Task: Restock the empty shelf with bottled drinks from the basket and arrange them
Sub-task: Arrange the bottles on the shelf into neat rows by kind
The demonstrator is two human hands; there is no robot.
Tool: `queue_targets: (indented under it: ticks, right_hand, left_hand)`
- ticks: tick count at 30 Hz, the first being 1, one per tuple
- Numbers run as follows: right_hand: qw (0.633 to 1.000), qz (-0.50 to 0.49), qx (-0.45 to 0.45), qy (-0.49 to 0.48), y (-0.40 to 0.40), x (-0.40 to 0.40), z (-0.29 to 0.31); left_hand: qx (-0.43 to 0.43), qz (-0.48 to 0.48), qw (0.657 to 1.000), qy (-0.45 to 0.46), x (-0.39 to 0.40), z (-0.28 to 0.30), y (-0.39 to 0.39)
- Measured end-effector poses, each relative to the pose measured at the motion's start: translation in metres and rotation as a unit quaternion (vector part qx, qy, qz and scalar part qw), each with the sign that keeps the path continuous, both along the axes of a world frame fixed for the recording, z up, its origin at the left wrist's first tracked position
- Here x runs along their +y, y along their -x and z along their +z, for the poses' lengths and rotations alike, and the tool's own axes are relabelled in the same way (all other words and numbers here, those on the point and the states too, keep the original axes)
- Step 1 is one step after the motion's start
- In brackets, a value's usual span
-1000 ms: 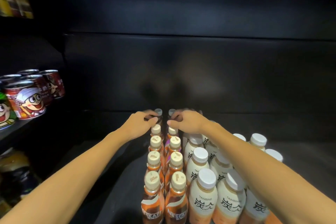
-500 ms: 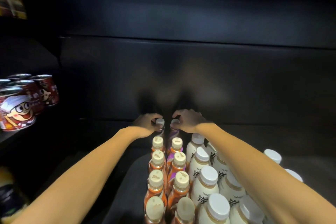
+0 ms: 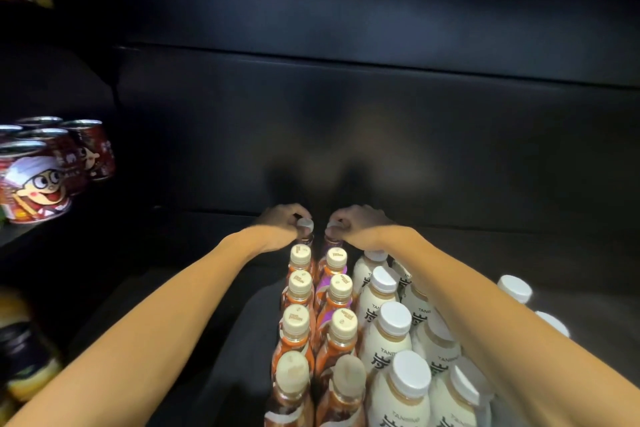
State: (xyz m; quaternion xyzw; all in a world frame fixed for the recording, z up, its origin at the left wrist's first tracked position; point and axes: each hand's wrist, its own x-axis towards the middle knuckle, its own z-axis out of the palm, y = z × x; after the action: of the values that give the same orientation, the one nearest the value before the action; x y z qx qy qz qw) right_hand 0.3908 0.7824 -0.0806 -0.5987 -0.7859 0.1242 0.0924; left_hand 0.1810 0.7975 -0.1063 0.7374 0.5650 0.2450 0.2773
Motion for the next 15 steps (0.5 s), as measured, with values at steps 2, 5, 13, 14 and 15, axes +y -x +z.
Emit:
queue_targets:
  ticks: [2, 5, 13, 14, 15]
  right_hand:
    - [1.0, 0.003, 0.002, 0.003, -0.001, -0.005, 0.001]
    - [1.0, 0.002, 0.005, 0.01, 0.001, -0.01, 0.002]
    - [0.999, -0.008, -0.004, 0.03, 0.007, -0.021, 0.005]
    - [0.999, -0.011, -0.004, 0.032, 0.008, -0.023, 0.005]
    - [0.999, -0.013, -0.008, 0.03, 0.008, -0.026, 0.006]
  left_hand:
    - [-0.001, -0.005, 1.0, 0.01, -0.006, 0.003, 0.002]
    - [0.006, -0.009, 1.0, 0.018, -0.015, 0.008, 0.004]
    - [0.031, 0.003, 0.999, 0.027, -0.026, 0.012, 0.002]
    - [0.037, 0.0, 0.999, 0.027, -0.028, 0.012, 0.002]
    - [0.042, -0.002, 0.999, 0.025, -0.03, 0.011, 0.001]
